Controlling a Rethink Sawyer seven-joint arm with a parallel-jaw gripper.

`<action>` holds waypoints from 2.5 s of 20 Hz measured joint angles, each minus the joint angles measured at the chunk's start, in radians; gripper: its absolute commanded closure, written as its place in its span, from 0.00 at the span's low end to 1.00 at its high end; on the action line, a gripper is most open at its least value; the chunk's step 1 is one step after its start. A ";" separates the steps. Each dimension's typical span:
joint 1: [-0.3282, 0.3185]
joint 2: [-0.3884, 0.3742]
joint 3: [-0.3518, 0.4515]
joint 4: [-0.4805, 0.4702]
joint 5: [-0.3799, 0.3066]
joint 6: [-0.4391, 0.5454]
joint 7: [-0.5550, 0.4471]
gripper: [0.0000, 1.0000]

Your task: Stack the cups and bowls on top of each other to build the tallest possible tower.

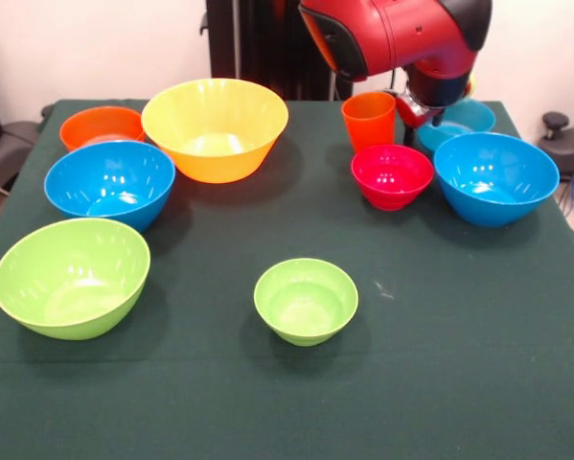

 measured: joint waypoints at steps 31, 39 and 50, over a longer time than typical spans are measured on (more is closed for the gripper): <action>0.015 0.007 0.001 0.005 0.008 0.000 0.016 1.00; 0.017 -0.068 0.001 0.041 0.008 0.000 0.032 1.00; 0.017 -0.215 0.001 0.074 0.026 0.008 0.043 1.00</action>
